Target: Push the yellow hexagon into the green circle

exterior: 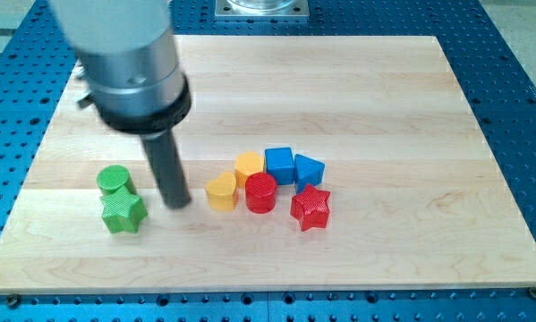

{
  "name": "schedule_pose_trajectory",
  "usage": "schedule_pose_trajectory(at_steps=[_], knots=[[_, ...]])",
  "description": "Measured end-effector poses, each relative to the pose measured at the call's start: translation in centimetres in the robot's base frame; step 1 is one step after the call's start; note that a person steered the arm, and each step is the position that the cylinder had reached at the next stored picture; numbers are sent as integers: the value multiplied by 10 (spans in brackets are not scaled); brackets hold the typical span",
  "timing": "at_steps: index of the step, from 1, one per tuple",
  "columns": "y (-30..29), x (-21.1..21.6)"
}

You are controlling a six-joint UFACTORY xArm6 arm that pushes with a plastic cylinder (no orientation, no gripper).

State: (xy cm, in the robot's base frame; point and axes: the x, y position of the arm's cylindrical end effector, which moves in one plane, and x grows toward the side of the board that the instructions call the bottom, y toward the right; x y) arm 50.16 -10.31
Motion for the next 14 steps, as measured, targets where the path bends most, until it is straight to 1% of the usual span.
schedule_pose_trajectory(at_steps=[1, 2, 3, 4, 5, 6, 8, 9, 10, 11, 12, 14], knots=[[-16, -49], [-29, -57], [18, -64], [79, -72], [111, -64], [115, -43], [115, -11], [104, -7], [60, -7], [28, -7], [12, -7], [12, -11]])
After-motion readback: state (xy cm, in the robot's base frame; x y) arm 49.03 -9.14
